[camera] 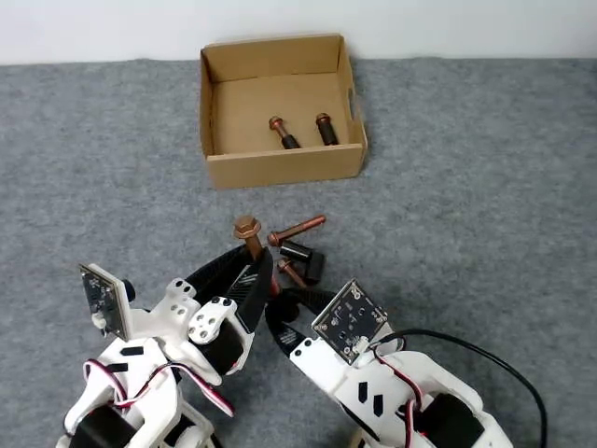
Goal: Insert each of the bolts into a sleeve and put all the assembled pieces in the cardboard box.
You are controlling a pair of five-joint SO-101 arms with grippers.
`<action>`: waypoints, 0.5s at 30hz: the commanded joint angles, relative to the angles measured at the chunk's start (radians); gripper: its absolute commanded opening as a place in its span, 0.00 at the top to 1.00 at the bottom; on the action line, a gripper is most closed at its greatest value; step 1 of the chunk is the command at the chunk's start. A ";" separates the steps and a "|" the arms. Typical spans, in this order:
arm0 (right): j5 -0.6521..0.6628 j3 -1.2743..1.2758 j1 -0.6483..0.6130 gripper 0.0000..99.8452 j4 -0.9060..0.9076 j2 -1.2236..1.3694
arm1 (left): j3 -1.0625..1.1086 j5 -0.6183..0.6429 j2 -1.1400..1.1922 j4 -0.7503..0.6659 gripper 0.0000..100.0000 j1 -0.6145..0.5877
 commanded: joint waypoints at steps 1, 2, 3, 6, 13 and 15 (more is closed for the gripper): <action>0.009 -0.098 0.041 0.99 -0.030 -0.002 | -0.016 -0.008 0.005 0.000 1.00 0.002; 0.009 -0.098 0.047 0.99 -0.031 -0.002 | -0.021 -0.008 0.005 0.000 1.00 0.002; 0.009 -0.098 0.047 0.99 -0.031 -0.002 | -0.021 -0.008 0.005 0.000 1.00 0.002; 0.009 -0.098 0.044 0.99 -0.031 -0.002 | -0.008 -0.008 0.011 -0.002 1.00 0.002; 0.009 -0.098 0.044 0.99 -0.031 -0.002 | 0.039 -0.009 0.012 -0.014 1.00 0.011; 0.009 -0.098 0.044 0.99 -0.031 -0.002 | 0.050 -0.046 0.012 0.015 1.00 0.014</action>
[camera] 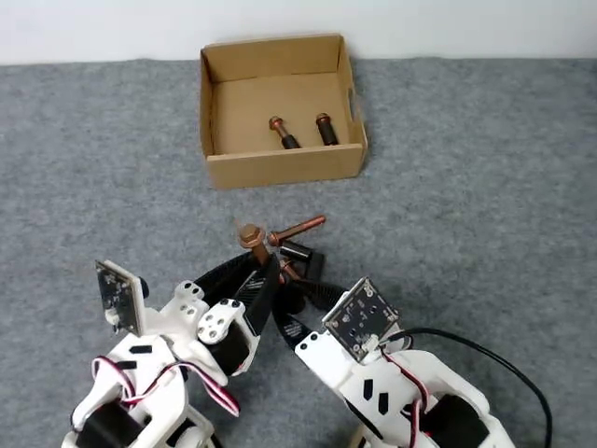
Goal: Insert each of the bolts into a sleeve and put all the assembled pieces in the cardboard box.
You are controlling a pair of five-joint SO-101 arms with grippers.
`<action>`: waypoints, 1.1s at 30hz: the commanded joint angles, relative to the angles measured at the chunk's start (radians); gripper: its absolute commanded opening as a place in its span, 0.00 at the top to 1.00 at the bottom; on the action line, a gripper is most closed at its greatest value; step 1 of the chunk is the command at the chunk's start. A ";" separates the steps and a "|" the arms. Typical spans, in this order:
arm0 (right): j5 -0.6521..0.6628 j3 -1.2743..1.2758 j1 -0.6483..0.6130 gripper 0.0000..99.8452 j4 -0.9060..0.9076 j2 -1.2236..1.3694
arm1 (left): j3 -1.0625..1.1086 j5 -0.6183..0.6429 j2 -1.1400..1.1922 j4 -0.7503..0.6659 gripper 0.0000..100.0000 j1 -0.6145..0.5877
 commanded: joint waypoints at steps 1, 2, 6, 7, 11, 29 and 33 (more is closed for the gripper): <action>0.008 -0.075 0.008 0.99 -0.031 -0.002 | 0.010 -0.068 0.011 0.034 1.00 0.017; 0.008 -0.075 0.008 0.99 -0.031 -0.002 | 0.013 -0.094 0.011 0.063 1.00 0.026; 0.008 -0.075 0.010 0.99 -0.031 -0.002 | 0.015 -0.163 0.011 0.146 0.99 0.032; 0.008 -0.074 0.010 0.99 -0.031 -0.001 | 0.013 -0.175 0.011 0.157 0.99 0.032; 0.008 -0.074 0.010 0.99 -0.031 -0.001 | 0.010 -0.189 0.011 0.172 0.93 0.032; 0.008 -0.074 0.010 0.99 -0.031 -0.001 | -0.170 -0.187 0.012 0.279 0.83 -0.040; 0.008 -0.072 0.010 0.99 -0.030 -0.001 | -0.226 -0.186 0.012 0.313 0.83 -0.055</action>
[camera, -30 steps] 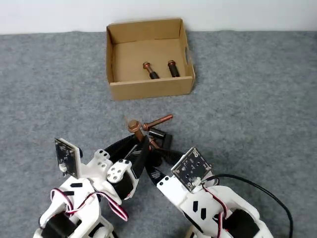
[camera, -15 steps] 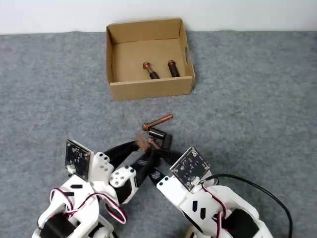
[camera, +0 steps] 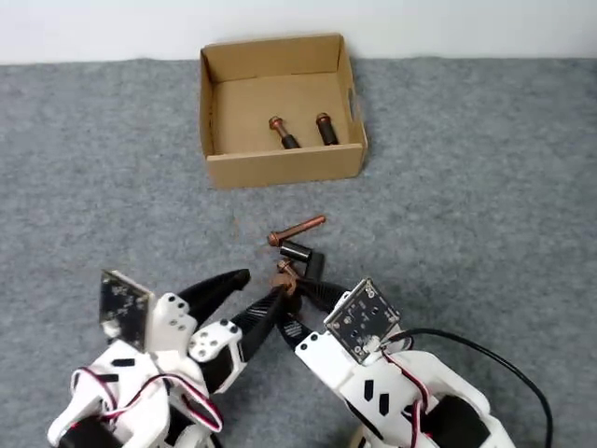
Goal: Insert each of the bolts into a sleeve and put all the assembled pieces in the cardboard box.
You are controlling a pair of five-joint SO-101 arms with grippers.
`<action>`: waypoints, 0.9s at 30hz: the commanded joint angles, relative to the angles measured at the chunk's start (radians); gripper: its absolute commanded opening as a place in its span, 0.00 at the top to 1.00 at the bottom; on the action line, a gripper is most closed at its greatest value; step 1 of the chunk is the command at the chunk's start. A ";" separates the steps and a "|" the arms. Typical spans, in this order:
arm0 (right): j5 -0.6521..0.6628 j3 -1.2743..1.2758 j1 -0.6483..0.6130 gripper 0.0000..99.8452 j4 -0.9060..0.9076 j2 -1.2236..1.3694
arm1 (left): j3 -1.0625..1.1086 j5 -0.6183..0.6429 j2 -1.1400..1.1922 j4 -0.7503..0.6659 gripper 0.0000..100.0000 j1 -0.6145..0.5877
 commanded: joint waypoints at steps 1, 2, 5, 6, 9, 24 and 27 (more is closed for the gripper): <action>0.008 -0.071 0.013 0.99 -0.028 0.001 | -0.076 0.000 0.012 0.034 0.83 -0.017; 0.008 -0.071 0.013 0.99 -0.028 0.001 | -0.090 0.000 0.012 0.046 0.83 -0.017; 0.005 -0.069 0.041 0.99 -0.030 0.001 | -0.124 0.000 0.011 0.078 0.84 -0.023; 0.003 -0.068 0.061 0.99 -0.030 0.001 | -0.125 -0.002 0.011 0.081 0.86 -0.037; -0.025 -0.069 0.148 0.99 -0.027 0.001 | -0.125 -0.005 0.009 0.078 0.98 -0.123; -0.404 -0.431 0.424 0.99 0.137 0.446 | 0.410 -0.273 0.003 -0.196 1.00 -0.575; -0.404 -0.586 0.424 0.99 0.139 0.618 | 0.481 -0.273 0.003 -0.229 1.00 -0.577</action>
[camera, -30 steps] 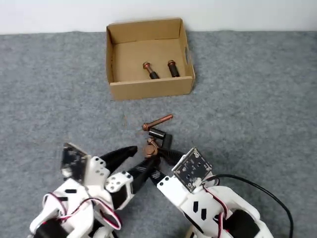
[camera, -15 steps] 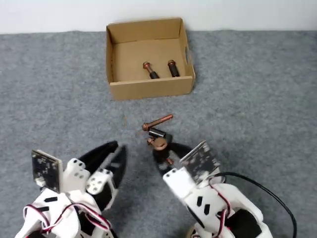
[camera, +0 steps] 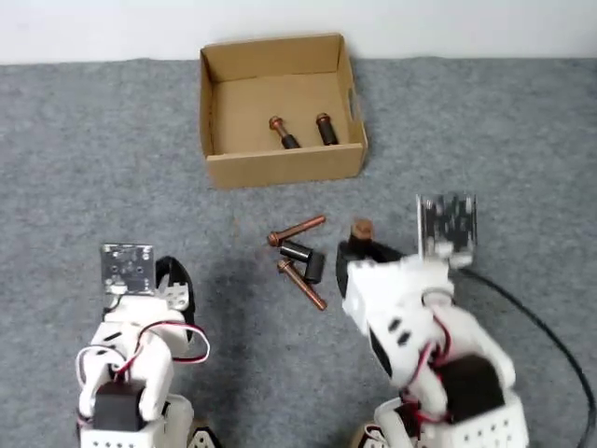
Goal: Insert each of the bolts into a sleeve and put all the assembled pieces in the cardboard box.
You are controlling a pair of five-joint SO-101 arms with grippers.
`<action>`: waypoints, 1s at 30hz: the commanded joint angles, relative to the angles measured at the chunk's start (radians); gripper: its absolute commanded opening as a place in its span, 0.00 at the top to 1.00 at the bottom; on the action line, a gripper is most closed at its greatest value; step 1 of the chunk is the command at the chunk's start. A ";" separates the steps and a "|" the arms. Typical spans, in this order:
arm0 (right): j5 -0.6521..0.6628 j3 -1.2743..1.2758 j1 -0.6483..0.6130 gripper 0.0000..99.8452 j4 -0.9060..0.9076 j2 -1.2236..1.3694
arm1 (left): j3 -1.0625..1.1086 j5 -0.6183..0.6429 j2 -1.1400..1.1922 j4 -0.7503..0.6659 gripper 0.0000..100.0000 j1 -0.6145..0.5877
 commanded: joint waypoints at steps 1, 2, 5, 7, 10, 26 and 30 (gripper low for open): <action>-0.015 -0.239 0.012 0.99 -0.001 0.203 | 0.062 -0.014 -0.006 -0.069 1.00 -0.014; -0.015 -0.284 0.012 0.99 -0.001 0.249 | 0.088 -0.014 -0.006 -0.083 1.00 -0.015; -0.014 -0.402 0.012 0.99 -0.005 0.366 | 0.163 -0.015 -0.006 -0.110 1.00 -0.015; -0.014 -0.477 0.012 0.99 -0.005 0.430 | 0.211 -0.015 -0.006 -0.135 1.00 -0.015; -0.012 -0.601 0.013 0.99 -0.007 0.524 | 0.213 -0.012 -0.006 -0.140 1.00 -0.015; 0.166 -0.947 0.013 0.99 -0.473 1.130 | 0.214 -0.009 0.000 -0.117 1.00 -0.015; 0.239 -0.947 0.010 0.99 -0.633 1.288 | 0.214 -0.009 0.000 -0.117 1.00 -0.051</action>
